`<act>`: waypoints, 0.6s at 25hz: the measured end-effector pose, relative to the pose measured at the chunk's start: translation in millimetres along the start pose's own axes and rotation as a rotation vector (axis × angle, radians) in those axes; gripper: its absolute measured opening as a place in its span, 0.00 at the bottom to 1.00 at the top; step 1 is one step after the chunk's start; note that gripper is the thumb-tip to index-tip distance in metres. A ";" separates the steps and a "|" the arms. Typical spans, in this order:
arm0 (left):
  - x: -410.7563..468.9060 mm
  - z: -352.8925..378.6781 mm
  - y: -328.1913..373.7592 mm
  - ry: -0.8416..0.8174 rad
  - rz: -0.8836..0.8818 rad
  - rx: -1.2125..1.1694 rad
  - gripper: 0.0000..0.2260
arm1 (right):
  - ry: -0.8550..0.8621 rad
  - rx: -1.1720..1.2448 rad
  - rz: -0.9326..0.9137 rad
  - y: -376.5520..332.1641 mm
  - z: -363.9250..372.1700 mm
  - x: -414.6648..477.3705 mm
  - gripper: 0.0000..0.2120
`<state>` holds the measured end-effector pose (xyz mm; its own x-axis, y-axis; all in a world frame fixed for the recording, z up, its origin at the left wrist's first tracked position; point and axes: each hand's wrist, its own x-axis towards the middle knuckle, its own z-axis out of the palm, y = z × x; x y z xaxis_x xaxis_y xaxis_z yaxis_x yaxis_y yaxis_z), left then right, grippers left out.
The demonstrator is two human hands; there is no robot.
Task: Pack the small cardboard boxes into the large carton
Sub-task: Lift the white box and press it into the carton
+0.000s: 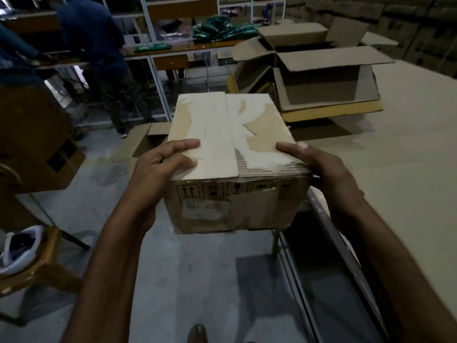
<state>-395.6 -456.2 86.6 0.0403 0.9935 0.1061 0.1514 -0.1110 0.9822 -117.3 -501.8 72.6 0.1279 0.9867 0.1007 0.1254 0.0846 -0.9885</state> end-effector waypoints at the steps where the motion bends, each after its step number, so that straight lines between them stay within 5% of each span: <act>1: 22.0 -10.1 -2.4 0.005 -0.028 0.007 0.14 | -0.013 0.014 0.075 -2.9 9.8 20.0 0.20; 7: 149.7 -85.1 -18.8 -0.054 -0.105 0.067 0.12 | -0.035 -0.028 0.267 -4.2 87.0 135.6 0.21; 10: 215.6 -125.4 -19.0 -0.071 -0.041 0.089 0.11 | 0.027 -0.086 0.173 -13.9 132.3 189.6 0.12; 15: 321.0 -178.9 -9.8 -0.156 0.136 0.028 0.11 | 0.149 -0.023 -0.053 -41.3 185.9 262.9 0.13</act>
<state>-560.8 -132.0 138.7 0.2146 0.9539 0.2100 0.1618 -0.2468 0.9555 -271.8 -220.0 118.8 0.2650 0.9491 0.1703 0.1580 0.1315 -0.9786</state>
